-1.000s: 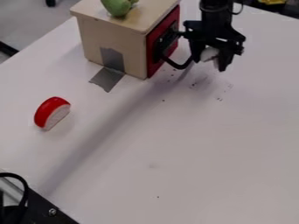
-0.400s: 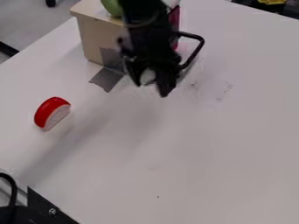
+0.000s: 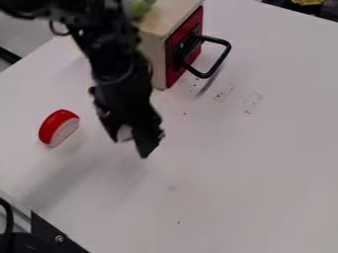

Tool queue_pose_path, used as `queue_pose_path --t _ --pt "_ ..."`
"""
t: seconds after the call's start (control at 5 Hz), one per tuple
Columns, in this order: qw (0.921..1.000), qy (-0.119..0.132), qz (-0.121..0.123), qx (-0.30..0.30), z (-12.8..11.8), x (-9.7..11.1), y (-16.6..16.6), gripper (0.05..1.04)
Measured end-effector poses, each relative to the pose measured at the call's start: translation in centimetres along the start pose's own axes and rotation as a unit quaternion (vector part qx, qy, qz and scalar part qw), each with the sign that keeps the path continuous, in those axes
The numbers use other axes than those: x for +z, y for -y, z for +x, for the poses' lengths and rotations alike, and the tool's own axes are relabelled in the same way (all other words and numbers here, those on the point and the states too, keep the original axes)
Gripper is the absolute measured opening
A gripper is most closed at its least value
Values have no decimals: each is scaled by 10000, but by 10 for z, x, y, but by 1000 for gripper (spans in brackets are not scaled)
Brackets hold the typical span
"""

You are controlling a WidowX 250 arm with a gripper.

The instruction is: Moved the white thing to the right of red thing.

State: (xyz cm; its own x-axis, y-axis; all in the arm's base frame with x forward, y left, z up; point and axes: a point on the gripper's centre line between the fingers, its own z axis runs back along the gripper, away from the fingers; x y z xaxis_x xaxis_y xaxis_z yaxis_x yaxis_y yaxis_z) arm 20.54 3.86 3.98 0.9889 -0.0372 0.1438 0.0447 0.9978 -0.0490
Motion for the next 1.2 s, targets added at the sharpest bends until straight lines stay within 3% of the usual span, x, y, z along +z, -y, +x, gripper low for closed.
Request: queue_pose_path --t 0.4,0.6,0.8,1.0,1.2 --pt "9985 -288 54 452 -17 -21 -2 754" --pt "9977 -437 111 499 -22 -29 -3 806" --pt "9979 -426 97 485 -24 -25 -1 1010" --pt "9995 -193 33 237 -23 -4 5 1004" --pt "9999 99 -134 -41 -22 29 8 999"
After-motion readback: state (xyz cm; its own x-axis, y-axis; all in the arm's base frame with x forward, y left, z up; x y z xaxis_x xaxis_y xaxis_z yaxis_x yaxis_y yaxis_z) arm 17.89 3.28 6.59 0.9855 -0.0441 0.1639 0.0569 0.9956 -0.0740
